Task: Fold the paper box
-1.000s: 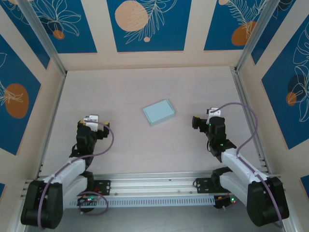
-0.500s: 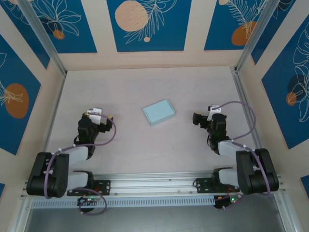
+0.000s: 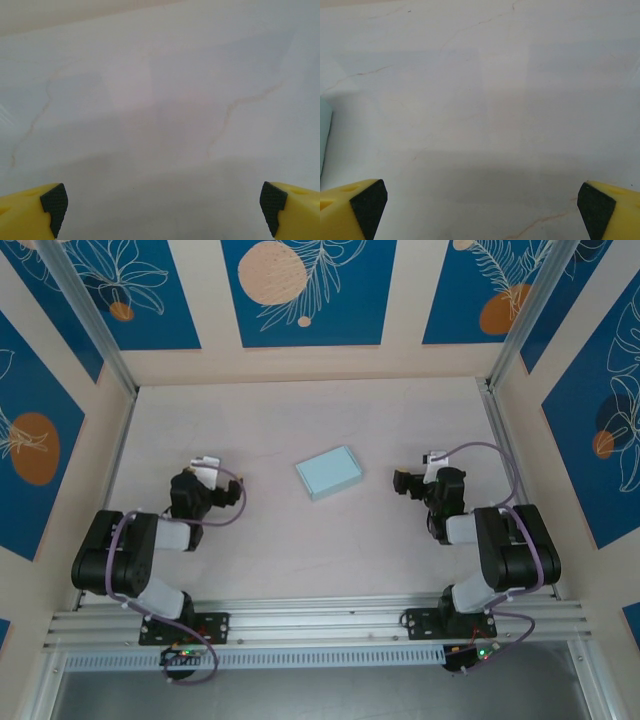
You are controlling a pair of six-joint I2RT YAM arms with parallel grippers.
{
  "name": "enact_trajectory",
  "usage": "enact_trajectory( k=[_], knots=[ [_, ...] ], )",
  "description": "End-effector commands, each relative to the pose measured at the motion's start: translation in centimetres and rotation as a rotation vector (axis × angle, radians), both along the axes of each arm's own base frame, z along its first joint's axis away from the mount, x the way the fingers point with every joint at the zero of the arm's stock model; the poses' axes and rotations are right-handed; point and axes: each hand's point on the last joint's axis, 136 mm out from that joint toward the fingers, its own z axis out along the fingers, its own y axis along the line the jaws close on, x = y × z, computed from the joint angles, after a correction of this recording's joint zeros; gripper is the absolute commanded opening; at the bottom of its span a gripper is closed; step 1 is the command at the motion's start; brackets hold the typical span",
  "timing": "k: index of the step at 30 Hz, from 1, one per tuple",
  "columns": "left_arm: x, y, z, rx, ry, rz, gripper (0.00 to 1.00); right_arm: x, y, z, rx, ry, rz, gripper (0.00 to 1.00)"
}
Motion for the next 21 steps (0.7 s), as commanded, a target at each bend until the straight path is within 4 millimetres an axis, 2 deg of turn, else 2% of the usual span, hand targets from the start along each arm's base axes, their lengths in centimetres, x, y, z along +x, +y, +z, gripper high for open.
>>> enact_trajectory(
  k=[1, 21],
  knots=[
    [0.99, 1.77, 0.37, -0.017, 0.011, 0.087, 1.00, 1.49, 0.03, 2.08, 0.033, -0.052, 0.040, 1.00],
    [0.77, 1.57, 0.40, -0.013, 0.006, 0.076, 1.00, 1.46, -0.03, 2.07, 0.040, -0.046, 0.044, 1.00]
  ],
)
